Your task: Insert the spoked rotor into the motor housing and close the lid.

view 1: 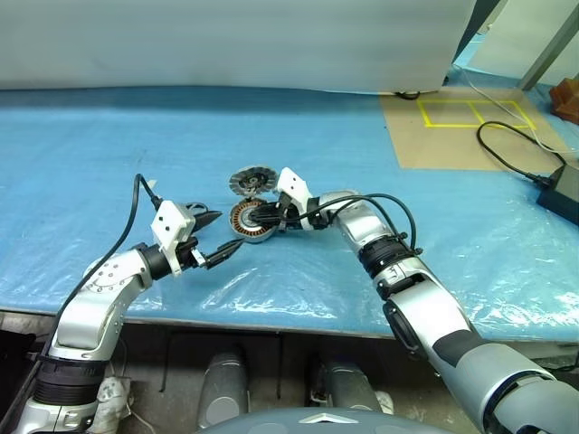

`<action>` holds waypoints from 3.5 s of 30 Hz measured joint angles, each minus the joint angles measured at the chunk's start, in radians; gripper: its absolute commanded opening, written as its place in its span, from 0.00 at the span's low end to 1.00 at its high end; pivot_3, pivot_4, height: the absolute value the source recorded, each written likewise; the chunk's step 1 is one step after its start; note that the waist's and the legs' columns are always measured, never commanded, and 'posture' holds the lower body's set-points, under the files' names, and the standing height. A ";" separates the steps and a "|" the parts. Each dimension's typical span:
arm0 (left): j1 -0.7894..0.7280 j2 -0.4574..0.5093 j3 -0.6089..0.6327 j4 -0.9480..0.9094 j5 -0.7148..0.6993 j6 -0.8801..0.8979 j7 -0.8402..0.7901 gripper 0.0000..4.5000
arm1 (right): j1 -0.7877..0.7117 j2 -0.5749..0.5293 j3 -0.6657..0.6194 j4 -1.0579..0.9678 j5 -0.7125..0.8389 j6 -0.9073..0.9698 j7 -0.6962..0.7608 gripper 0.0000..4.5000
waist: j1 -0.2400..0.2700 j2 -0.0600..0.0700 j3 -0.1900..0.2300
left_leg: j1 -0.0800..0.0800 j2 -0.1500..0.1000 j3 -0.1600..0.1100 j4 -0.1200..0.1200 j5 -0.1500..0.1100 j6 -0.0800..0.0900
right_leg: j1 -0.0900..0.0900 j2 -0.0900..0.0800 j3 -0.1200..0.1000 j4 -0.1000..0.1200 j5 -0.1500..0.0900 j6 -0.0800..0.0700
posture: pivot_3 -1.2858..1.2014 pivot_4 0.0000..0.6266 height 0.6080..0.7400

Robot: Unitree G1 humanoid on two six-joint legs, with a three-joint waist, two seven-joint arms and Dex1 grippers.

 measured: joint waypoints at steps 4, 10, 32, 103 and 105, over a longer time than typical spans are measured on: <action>0.000 0.000 0.000 0.000 0.000 0.000 0.000 0.92 | 0.000 0.008 0.000 0.000 -0.010 -0.010 -0.012 0.34 | 0.000 0.000 0.000 | 0.000 0.000 0.000 0.000 0.000 0.000 | 0.000 0.000 0.000 0.000 0.000 0.000 | 0.52 0.24 1.00; 0.000 0.000 0.000 0.000 0.000 0.000 0.000 0.92 | 0.007 0.008 0.002 -0.016 -0.011 0.002 0.014 0.54 | 0.000 0.000 0.000 | 0.000 0.000 0.000 0.000 0.000 0.000 | 0.000 0.000 0.000 0.000 0.000 0.000 | 0.52 0.24 1.00; -0.019 -0.009 -0.015 0.005 0.002 -0.002 -0.002 0.92 | 0.050 -0.041 -0.007 -0.274 0.081 0.207 0.115 0.01 | 0.001 0.000 0.000 | 0.000 0.000 0.000 0.000 0.000 0.000 | 0.000 0.000 0.000 0.000 0.000 0.000 | 0.52 0.24 1.00; -0.033 -0.036 -0.041 0.027 0.027 -0.018 0.001 0.92 | -0.016 0.059 0.041 0.041 -0.100 -0.027 -0.180 0.01 | 0.003 0.001 0.000 | 0.022 0.000 0.002 -0.002 -0.002 -0.004 | 0.018 0.000 0.003 -0.001 -0.001 -0.001 | 0.52 0.24 1.00; -0.039 -0.036 -0.041 0.029 0.027 -0.018 0.001 0.92 | -0.016 0.057 0.047 0.040 -0.107 -0.036 -0.181 0.01 | 0.002 0.001 0.000 | 0.022 0.000 0.002 -0.003 -0.002 -0.004 | 0.018 0.000 0.003 -0.001 -0.001 -0.001 | 0.52 0.24 1.00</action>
